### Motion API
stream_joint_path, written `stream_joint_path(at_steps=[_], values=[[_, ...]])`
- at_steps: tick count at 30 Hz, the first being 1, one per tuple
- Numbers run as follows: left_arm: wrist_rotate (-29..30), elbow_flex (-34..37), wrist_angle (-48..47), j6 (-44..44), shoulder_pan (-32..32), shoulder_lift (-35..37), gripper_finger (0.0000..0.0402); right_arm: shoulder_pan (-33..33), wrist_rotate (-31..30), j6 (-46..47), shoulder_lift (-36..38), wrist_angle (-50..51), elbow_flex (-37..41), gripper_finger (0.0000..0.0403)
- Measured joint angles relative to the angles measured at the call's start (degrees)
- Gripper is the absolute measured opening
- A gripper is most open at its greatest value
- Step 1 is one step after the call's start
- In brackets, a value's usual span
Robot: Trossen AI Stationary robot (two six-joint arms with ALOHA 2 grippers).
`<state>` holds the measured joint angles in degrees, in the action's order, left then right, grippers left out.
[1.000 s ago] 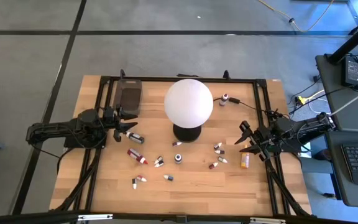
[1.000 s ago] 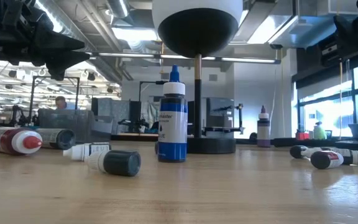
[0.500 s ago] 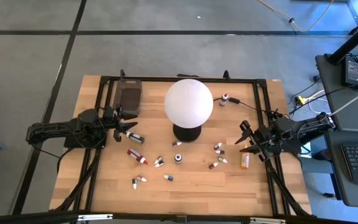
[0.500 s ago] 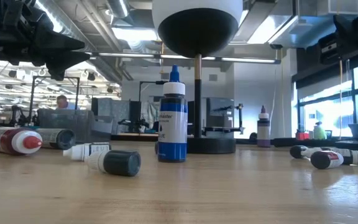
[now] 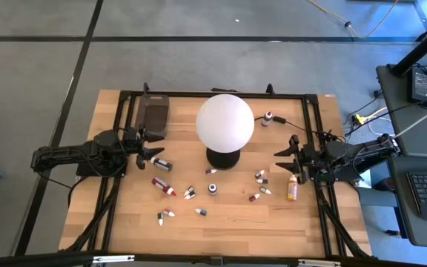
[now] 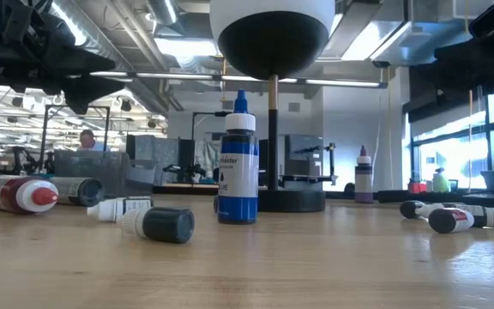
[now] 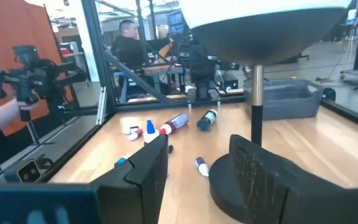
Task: Pick & Place food coloring
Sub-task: Put the big black food coloring bottle into the black container
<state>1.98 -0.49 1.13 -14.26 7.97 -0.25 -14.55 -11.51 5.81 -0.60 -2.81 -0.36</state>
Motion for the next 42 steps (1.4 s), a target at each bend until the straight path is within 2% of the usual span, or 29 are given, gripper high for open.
stream_joint_path(at_steps=[4, 12, 18, 25, 29, 34, 36, 42], values=[[-0.37, -0.01, 0.39, 0.00, 0.00, 0.00, 0.0257, 0.00, 0.00, -0.62, 0.00, 0.02, 0.00, 0.0173], [-0.57, -0.88, 3.93, 0.81, 0.00, 0.00, 0.0250, 0.00, 0.00, -1.96, 0.00, 0.02, 0.00, 0.0173], [-1.10, -4.96, 1.47, 6.34, 0.00, -1.43, 0.0238, 0.00, 0.00, -3.29, 0.00, 0.02, 0.00, 0.0173], [-2.62, -11.18, -2.16, 8.89, 0.00, -12.26, 0.0224, 0.00, 0.00, -6.19, 0.00, 0.02, 0.00, 0.0173], [-2.17, -18.55, -13.62, 10.00, 0.00, -20.12, 0.0214, 0.00, 0.00, -6.08, 0.00, 0.00, 0.00, 0.0173], [4.22, -28.53, -31.99, 7.87, 0.00, -30.11, 0.0201, 0.00, 0.00, -6.10, 0.00, 0.00, 0.00, 0.0173], [5.82, -30.02, -32.89, 6.86, 0.02, -33.43, 0.0195, 0.00, 0.00, -6.10, 0.00, 0.00, 0.00, 0.0173], [2.12, -32.99, -35.41, 5.74, -0.53, -42.47, 0.0180, 0.01, 0.00, -6.11, 0.00, 0.00, 0.00, 0.0173]])
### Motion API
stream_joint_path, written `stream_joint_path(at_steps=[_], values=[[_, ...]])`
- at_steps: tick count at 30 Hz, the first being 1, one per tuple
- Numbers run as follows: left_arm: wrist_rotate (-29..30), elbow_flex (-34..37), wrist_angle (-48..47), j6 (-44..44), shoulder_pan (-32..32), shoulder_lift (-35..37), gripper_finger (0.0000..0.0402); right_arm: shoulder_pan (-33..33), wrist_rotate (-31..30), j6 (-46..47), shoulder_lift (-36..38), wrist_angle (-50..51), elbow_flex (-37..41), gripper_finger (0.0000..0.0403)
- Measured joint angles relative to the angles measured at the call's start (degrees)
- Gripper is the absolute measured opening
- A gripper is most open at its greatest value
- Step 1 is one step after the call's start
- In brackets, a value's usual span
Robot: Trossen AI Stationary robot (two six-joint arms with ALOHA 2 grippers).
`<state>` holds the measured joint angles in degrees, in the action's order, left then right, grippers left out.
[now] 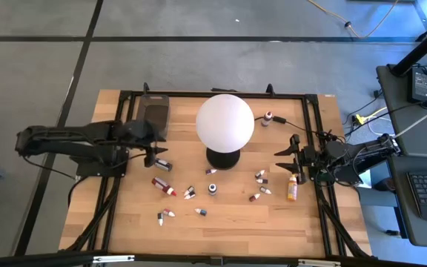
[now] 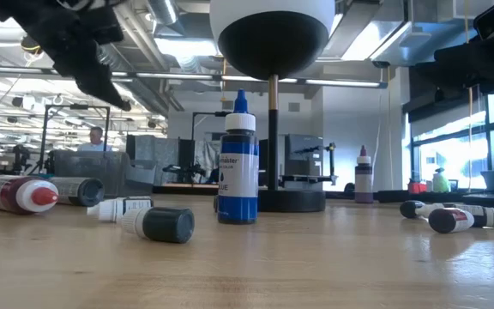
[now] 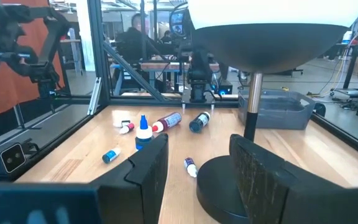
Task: Pick & Place food coloring
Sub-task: Put the big black food coloring bottle into the black container
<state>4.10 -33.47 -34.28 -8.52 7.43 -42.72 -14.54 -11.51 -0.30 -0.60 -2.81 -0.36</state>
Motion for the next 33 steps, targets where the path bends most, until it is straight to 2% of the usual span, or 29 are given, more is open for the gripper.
stream_joint_path(at_steps=[9, 17, 33], values=[[0.33, -8.27, -10.85, -2.14, -3.17, -13.32, 0.0159, 0.01, -0.52, -0.37, 0.00, -0.04, 0.00, 0.0173], [1.13, -15.27, -28.76, -4.48, -3.29, -23.16, 0.0145, 0.01, -0.50, -0.15, 0.00, -0.04, 0.00, 0.0173], [-0.65, -15.48, -30.72, -1.23, -3.38, -38.92, 0.0144, 0.01, -0.50, -0.05, 0.00, -0.04, 0.00, 0.0173]])
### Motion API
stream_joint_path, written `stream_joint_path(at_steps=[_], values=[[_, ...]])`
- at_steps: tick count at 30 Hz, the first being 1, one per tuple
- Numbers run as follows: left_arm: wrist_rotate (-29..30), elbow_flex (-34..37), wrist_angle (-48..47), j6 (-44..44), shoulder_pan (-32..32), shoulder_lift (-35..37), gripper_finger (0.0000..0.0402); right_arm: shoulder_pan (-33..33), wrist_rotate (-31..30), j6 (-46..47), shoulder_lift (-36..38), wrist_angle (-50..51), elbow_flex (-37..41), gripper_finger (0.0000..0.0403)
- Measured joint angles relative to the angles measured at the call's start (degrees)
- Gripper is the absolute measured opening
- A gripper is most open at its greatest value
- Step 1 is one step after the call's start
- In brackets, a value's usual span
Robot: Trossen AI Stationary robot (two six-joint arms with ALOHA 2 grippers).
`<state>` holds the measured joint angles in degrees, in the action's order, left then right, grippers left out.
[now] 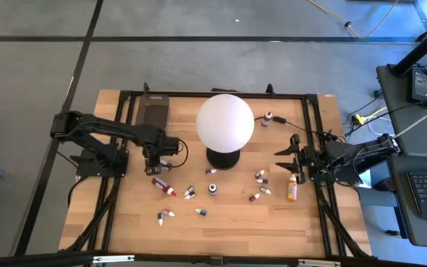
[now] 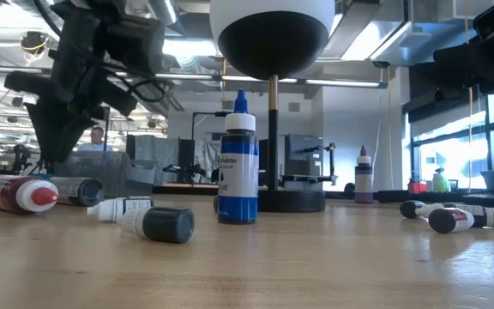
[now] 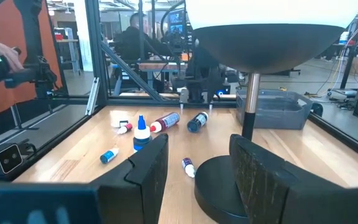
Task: Pick & Place food coloring
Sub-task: Put the big black food coloring bottle into the black container
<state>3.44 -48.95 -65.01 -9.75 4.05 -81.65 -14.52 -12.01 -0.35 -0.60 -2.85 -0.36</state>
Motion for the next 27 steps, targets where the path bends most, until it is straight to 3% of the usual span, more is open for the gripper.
stream_joint_path(at_steps=[20, 27], values=[[0.11, 0.02, 0.32, -2.02, 0.00, -3.28, 0.0144, 0.00, -0.02, -0.37, 0.00, -0.01, 0.00, 0.0173], [1.29, 0.02, 0.67, -2.07, 0.00, -3.28, 0.0175, -0.01, -0.02, -0.66, 0.00, 0.00, 0.00, 0.0173]])
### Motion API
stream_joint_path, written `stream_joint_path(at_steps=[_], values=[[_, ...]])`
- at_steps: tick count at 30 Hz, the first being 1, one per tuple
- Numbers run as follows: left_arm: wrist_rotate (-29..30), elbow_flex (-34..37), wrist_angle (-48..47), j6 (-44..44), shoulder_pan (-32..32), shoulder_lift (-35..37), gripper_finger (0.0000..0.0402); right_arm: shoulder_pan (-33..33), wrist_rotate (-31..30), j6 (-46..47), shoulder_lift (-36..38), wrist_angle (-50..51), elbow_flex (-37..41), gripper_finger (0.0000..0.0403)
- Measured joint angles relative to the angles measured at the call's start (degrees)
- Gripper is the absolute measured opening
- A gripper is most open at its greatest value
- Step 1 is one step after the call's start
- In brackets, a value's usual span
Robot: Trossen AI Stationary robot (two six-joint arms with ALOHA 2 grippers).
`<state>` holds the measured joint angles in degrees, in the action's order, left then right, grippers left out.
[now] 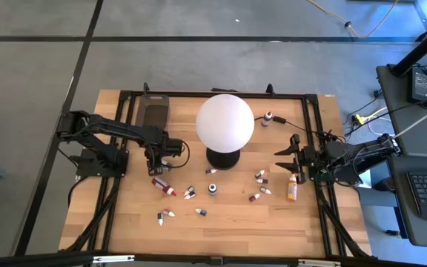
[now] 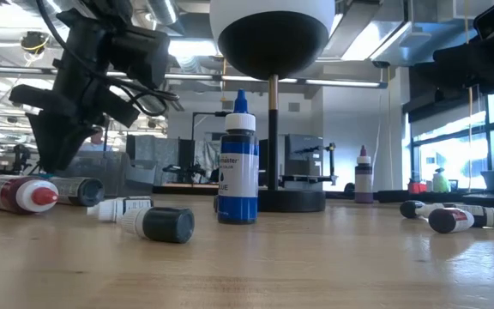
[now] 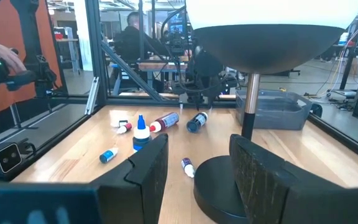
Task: Pick & Place food coloring
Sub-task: Put the big black food coloring bottle into the black container
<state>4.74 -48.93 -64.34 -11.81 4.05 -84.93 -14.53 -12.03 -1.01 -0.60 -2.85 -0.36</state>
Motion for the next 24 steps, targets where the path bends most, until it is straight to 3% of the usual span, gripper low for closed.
stream_joint_path(at_steps=[8, 19, 24], values=[[2.48, 0.00, 0.07, 0.02, 0.00, 0.00, 0.0222, 0.01, 0.00, -0.81, -0.01, 0.00, 0.00, 0.0173], [2.11, 0.02, -0.01, 0.20, 0.00, 0.00, 0.0226, 0.00, 0.00, -1.01, -0.01, -0.01, 0.00, 0.0173], [-0.44, 0.02, -0.07, 5.19, 0.00, 0.00, 0.0226, -0.01, 0.00, -1.01, 0.00, -0.02, 0.00, 0.0173]])
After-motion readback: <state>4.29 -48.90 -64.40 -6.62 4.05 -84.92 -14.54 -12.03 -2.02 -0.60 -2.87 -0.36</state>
